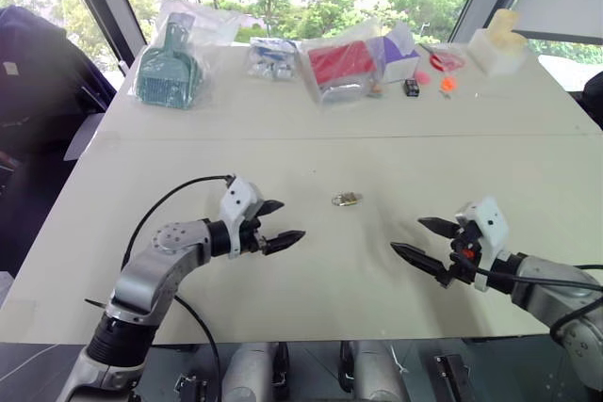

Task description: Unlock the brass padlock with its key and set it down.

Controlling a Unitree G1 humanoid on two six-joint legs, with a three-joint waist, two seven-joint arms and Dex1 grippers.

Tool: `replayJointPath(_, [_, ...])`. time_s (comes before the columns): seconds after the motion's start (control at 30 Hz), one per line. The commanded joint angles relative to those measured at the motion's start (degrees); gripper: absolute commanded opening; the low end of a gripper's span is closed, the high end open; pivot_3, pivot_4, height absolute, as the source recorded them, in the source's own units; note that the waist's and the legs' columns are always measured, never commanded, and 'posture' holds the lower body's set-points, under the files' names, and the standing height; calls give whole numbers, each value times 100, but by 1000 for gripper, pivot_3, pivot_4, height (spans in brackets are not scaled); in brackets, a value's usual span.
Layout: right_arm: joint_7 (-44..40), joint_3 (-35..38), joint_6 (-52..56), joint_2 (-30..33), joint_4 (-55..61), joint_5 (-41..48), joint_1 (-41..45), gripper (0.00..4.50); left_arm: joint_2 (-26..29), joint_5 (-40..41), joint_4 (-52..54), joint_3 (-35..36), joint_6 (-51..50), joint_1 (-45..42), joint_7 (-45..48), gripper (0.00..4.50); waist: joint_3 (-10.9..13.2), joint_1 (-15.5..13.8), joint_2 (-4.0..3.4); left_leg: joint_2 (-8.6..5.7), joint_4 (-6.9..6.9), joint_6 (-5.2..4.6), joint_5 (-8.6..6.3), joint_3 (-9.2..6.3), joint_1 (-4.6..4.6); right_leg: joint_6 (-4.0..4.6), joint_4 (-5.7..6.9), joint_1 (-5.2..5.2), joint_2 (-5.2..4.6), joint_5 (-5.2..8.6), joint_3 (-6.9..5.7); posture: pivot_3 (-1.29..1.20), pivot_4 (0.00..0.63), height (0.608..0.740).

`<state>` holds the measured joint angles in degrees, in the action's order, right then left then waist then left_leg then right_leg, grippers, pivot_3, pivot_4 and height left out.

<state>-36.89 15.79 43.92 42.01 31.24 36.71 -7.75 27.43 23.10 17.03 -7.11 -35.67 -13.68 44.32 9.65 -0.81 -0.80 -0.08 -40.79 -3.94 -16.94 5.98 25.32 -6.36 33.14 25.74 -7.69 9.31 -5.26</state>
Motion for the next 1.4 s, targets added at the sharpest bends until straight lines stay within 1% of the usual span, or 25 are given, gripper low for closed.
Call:
replayJointPath(0.03, [14,-32,-60,-16,94,-18,41,4438,74,29,200,85,-5,-36,-44,4145,0,0,0,0,0,0,0,0,0,0,0,0,0,0,0,0,150,735])
replayJointPath(0.23, [54,-131,-86,-53,79,-92,61,4438,86,-36,123,61,91,-67,-136,4145,0,-2,0,0,0,1,0,0,0,0,0,0,0,0,0,0,150,735])
replayJointPath(0.4, [105,-317,-151,-32,31,-345,22,4438,48,-127,16,55,169,-121,-247,4145,0,-3,0,0,0,1,0,0,0,0,0,0,0,0,0,0,150,735])
replayJointPath(0.57, [139,-361,-41,-70,53,-342,36,4438,25,-293,-107,41,245,-209,-420,4145,0,-4,0,0,0,1,0,0,0,0,0,0,0,0,0,0,150,735])
replayJointPath(0.67, [159,-364,-70,-79,1,-399,76,4438,-34,-242,-194,115,169,-345,-477,4145,0,-9,0,0,0,1,1,0,0,0,1,0,0,0,0,0,150,735])
replayJointPath(0.77, [152,-368,-87,-77,-34,-414,91,4438,4,-92,-244,177,56,-534,-342,4145,0,-1,0,0,-1,1,0,0,0,0,0,-1,0,0,0,0,150,735])
replayJointPath(0.9, [134,-297,-100,-75,-78,-400,84,4438,333,-479,-691,-170,49,-1224,-59,4145,0,-13,1,-1,-2,3,3,0,0,0,2,-1,2,0,-1,0,150,735])
replayJointPath(1.0, [140,-177,-36,-75,-86,-295,156,4438,607,-906,-1439,-741,334,-2067,610,4145,1,-11,1,-2,-7,3,3,0,0,0,3,-3,3,0,-2,0,150,735])
replayJointPath(1.07, [162,-110,0,-78,-69,-241,189,4438,634,-1001,-1884,-987,523,-2534,1109,4145,1,-12,2,-3,-7,2,3,1,1,0,2,-3,3,0,-2,0,150,735])
replayJointPath(1.17, [211,-44,-7,-88,-66,-273,176,4438,253,-1164,-2826,-1364,765,-3378,1676,4145,2,-35,3,-5,-7,-3,0,0,4,-2,0,-3,2,1,-2,0,150,735])
replayJointPath(1.23, [242,-41,-3,-104,-54,-292,175,4438,-7,-1323,-3371,-1524,966,-3747,1863,4145,3,-63,5,-7,-8,-5,0,1,6,-2,-2,-3,1,1,-2,0,150,735])
replayJointPath(1.3, [327,-28,-2,-162,-1,-294,176,4438,-496,-1533,-4162,-1726,1003,-4240,1917,4145,4,-83,6,-7,-9,-7,-1,2,6,-3,-2,-3,1,0,-2,0,150,735])
replayJointPath(1.4, [456,24,20,-252,139,-272,145,4438,-1136,-1892,-5259,-1963,1410,-4776,1985,4145,5,-149,9,-6,-15,-9,0,2,6,-3,2,-3,2,0,-2,0,150,735])
